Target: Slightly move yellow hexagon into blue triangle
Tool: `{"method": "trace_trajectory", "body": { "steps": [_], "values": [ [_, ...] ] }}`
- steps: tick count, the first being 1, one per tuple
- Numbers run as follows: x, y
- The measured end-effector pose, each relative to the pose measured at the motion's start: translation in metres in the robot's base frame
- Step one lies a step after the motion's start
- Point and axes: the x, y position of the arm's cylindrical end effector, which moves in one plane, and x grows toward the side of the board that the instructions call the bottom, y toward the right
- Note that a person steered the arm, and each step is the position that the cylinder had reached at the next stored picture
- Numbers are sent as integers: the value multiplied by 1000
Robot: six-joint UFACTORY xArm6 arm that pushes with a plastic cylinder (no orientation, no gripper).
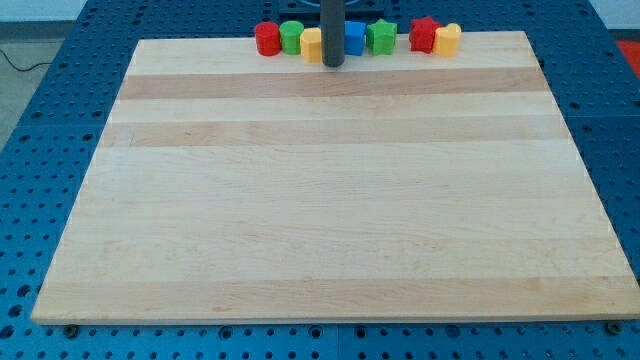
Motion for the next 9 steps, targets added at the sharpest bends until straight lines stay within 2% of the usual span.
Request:
{"method": "trace_trajectory", "body": {
  "steps": [1,3,5,9],
  "values": [
    [5,-2],
    [22,-44],
    [6,-45],
    [2,-40]
  ]
}}
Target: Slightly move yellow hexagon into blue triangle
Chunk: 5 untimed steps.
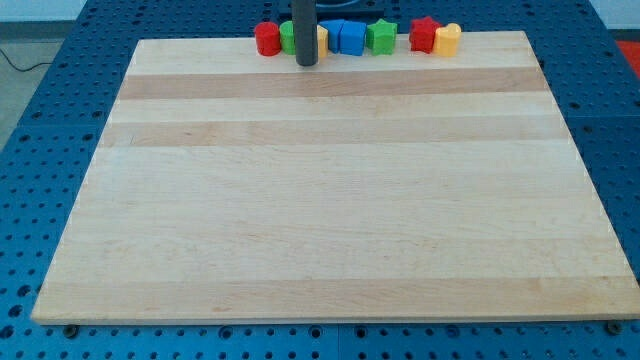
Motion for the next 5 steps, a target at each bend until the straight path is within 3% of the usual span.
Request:
{"method": "trace_trajectory", "body": {
  "steps": [2,5],
  "values": [
    [-6,0],
    [83,34]
  ]
}}
